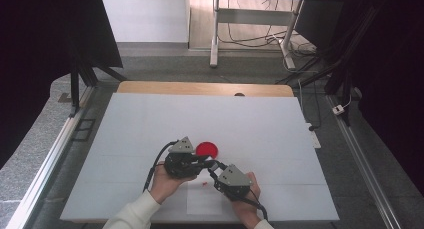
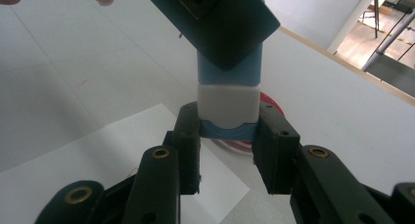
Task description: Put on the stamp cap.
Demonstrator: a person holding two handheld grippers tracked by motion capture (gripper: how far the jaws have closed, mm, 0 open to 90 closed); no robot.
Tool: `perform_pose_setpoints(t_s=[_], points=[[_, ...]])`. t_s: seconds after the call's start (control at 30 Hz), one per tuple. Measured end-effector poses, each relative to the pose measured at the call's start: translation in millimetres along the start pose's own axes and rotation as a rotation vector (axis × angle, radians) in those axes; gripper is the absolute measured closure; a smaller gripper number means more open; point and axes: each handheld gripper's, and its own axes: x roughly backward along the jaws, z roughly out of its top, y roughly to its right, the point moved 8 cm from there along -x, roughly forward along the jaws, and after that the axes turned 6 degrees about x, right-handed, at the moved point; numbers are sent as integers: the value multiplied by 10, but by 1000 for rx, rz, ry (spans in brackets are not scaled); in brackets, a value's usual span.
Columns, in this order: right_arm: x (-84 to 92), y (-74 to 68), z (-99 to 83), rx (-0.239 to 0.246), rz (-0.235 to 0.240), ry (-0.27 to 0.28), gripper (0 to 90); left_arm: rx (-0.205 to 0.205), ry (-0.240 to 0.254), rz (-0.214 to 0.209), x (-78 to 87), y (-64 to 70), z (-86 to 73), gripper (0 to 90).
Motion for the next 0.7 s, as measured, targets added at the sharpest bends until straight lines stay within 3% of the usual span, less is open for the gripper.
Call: perform_pose_setpoints(t_s=[0.47, 0.7], points=[[-28, 2, -31, 3, 36, -21, 632, 5, 0, -3, 27, -18, 7, 755], [-37, 14, -42, -16, 57, -22, 549, 2, 8, -5, 47, -17, 23, 754]])
